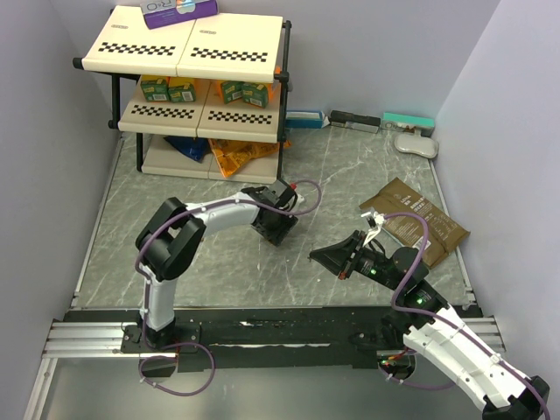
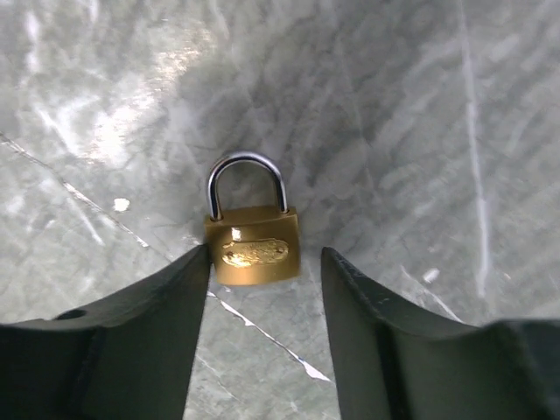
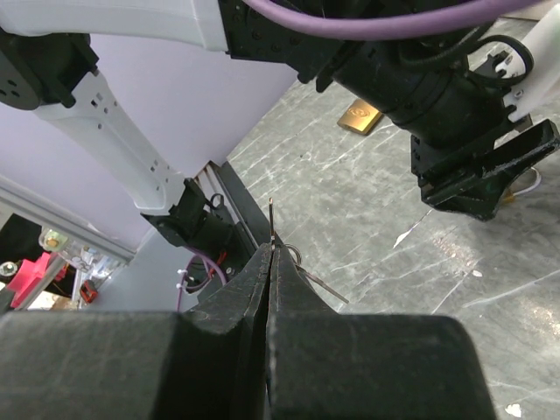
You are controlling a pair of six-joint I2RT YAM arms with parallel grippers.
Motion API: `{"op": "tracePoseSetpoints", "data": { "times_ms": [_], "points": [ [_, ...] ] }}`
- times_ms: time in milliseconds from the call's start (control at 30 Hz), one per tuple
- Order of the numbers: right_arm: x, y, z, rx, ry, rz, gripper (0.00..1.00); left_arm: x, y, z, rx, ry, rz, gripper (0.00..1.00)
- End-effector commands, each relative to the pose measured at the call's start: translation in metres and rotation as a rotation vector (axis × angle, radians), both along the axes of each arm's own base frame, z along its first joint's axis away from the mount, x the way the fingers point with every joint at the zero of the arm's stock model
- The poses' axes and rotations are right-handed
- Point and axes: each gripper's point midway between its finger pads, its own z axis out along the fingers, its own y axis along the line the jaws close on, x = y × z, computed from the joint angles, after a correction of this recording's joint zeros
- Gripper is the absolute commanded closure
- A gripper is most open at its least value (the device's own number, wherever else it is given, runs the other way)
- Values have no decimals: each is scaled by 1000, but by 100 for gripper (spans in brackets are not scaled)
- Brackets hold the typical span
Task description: Unlock with the key
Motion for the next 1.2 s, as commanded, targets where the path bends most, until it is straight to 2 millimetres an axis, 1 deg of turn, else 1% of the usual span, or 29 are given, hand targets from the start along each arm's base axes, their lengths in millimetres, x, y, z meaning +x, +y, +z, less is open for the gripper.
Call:
{"op": "tracePoseSetpoints", "data": {
  "times_ms": [0,133,167,233,333,367,433,467,500,600,633,667,700,733,800,833,900,933,967,1000,1033,1067,1100,1133,1167],
  "points": [
    [-1,-3,12,38,-28,-13,100,1,16,-17,119,-2,60,48],
    [-1,-3,13,39,-29,-14,100,1,17,-21,134,9,80,55],
    [-1,-3,13,39,-31,-15,100,1,17,-22,136,9,82,59],
    [0,-4,12,34,-27,-19,100,1,17,-24,133,13,90,64],
    [0,-4,11,28,-25,-20,100,1,14,-27,123,25,104,77],
    [1,-5,10,25,-26,-23,100,0,13,-29,120,33,107,85],
    [1,-5,8,18,-21,-25,100,1,9,-29,102,37,120,91],
    [2,-5,7,13,-21,-31,100,1,7,-28,88,44,121,96],
    [2,-6,7,10,-21,-34,100,0,5,-27,74,50,133,99],
    [4,-6,1,-8,-10,-44,100,3,-2,-19,10,55,157,99],
    [4,-7,-1,-18,-7,-45,100,7,-3,-13,-9,42,168,99],
    [5,-6,-4,-27,3,-47,100,6,-9,-9,-52,55,165,99],
    [7,-7,-6,-35,9,-59,100,5,-10,-7,-72,67,173,99],
    [7,-8,-6,-40,12,-62,100,6,-12,-1,-98,64,176,99],
    [9,-8,-12,-60,34,-68,100,6,-16,4,-145,78,191,99],
    [9,-8,-13,-62,39,-69,100,7,-19,11,-174,76,196,99],
    [11,-7,-17,-72,56,-72,100,6,-24,18,-242,102,213,99],
    [13,-7,-19,-77,68,-86,100,7,-26,25,-274,104,221,99],
    [14,-6,-23,-89,82,-89,100,6,-28,30,-304,111,225,99],
    [13,-5,-27,-99,94,-89,100,7,-25,33,-329,127,256,99],
    [15,-5,-30,-106,105,-102,100,9,-30,45,-380,122,252,99],
    [16,-4,-34,-117,119,-110,100,9,-30,50,-402,120,260,99],
    [13,0,-37,-126,128,-100,100,8,-27,50,-416,133,285,99],
    [18,-1,-40,-133,142,-133,100,8,-31,62,-464,125,276,99],
    [18,1,-46,-148,161,-140,100,5,-29,62,-477,137,283,99]
  ]
}}
